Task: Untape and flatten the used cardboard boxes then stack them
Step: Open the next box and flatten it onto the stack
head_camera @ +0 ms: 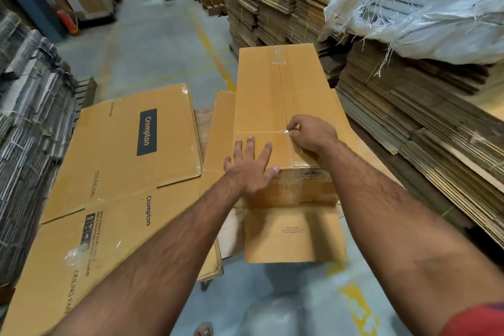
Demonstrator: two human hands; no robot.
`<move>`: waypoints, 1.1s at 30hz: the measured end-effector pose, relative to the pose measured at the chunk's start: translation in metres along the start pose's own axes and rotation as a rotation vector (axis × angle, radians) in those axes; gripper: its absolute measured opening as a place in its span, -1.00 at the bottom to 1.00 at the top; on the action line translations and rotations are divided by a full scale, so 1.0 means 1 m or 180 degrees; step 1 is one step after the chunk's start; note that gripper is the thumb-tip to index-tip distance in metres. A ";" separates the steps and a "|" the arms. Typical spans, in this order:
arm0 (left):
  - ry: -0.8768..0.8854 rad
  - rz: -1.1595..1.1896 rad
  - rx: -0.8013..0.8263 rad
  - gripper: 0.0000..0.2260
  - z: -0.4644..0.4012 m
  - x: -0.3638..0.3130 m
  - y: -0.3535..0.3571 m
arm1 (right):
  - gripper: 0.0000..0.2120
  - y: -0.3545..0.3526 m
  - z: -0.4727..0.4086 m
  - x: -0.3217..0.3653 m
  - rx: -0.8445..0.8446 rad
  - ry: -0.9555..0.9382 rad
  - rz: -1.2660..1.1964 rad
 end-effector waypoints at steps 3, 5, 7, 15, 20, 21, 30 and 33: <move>-0.0012 0.0006 -0.0026 -0.42 -0.001 -0.001 0.001 | -0.95 0.001 -0.005 -0.003 -0.0079 0.0012 -0.0138; -0.0016 0.0019 -0.0010 -0.42 -0.001 0.000 0.000 | -0.94 0.004 -0.005 -0.003 -0.0219 0.0021 -0.0160; -0.0015 0.0024 0.0018 -0.42 -0.001 0.000 -0.001 | -0.93 0.007 -0.003 -0.003 -0.0355 0.0042 -0.0096; -0.0078 -0.0173 -0.0097 -0.43 0.002 -0.007 0.001 | -0.87 0.015 0.024 -0.003 -0.1267 -0.0614 0.0312; -0.0132 -0.0190 -0.0092 -0.42 0.003 -0.006 0.001 | -0.88 0.018 0.035 0.000 -0.1256 -0.0683 0.0186; -0.0147 -0.0188 -0.0085 -0.42 0.003 -0.006 0.001 | -0.90 0.019 0.040 0.000 -0.1285 -0.0708 0.0110; -0.0156 -0.0153 -0.0148 -0.42 0.001 -0.005 0.004 | -0.90 0.047 0.110 -0.017 -0.1451 -0.1259 -0.0367; -0.0138 -0.0121 -0.0181 -0.42 0.002 -0.005 0.005 | -0.86 0.045 0.125 -0.017 -0.1468 -0.1290 -0.0311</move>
Point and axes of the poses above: each hand's wrist, its own z-axis away from the middle knuckle, its own y-axis out of the palm, x = y × z, the point moved 3 cm from there along -z, towards the middle knuckle, and after that the axes turned 3 degrees about -z, right-handed, at the moved point
